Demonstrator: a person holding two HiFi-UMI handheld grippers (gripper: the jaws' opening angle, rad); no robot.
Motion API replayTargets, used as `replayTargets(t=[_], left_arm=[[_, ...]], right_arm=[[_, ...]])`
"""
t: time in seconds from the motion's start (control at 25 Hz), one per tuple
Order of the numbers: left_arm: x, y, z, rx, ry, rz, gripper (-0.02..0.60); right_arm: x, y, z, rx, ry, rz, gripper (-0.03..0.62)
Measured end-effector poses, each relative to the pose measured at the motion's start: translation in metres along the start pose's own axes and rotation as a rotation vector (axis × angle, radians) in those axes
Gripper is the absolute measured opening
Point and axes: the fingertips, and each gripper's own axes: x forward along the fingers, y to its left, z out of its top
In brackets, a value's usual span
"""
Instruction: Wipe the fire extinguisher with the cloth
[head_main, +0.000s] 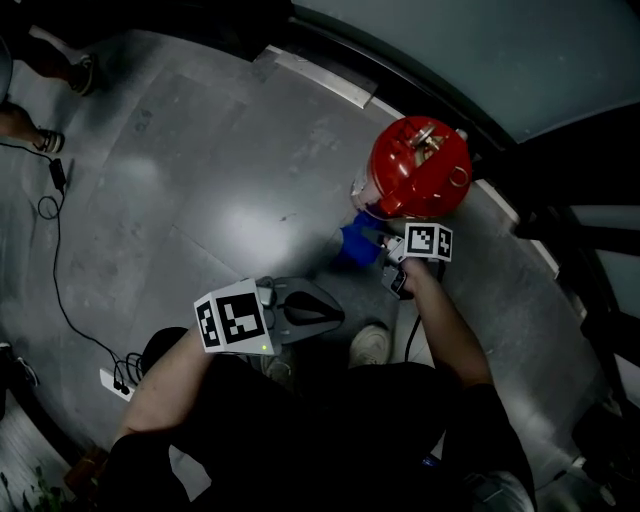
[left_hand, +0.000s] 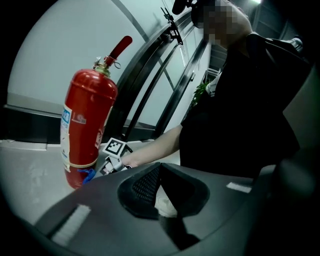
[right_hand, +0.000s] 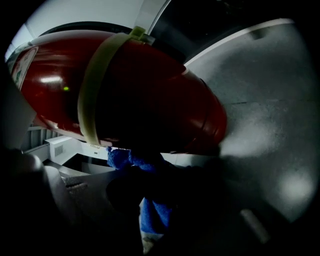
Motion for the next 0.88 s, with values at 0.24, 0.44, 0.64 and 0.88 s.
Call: replayTargets(t=[0.24,0.44,0.64,0.88], left_arm=[[-0.016,0.014,-0.009,-0.025,-0.015,0.102,0.008],[-0.026,0.017,0.001,-0.001,-0.051,0.116,0.008],[-0.016,0.009,0.044,0.131,-0.006,0.179,0.008],[-0.002,-0.016,0.041,-0.085,-0.018,0.410,0.008]], right_arm=[[0.003,-0.020,-0.001,0.017,-0.053,-0.045,0.104],[0.010,-0.016,-0.004,0.029,-0.057,0.010,0.104],[-0.024,0.041,-0.021,0.075,-0.130,0.171,0.104],[-0.149,0.147,-0.045,0.065,-0.234,0.073,0.104]])
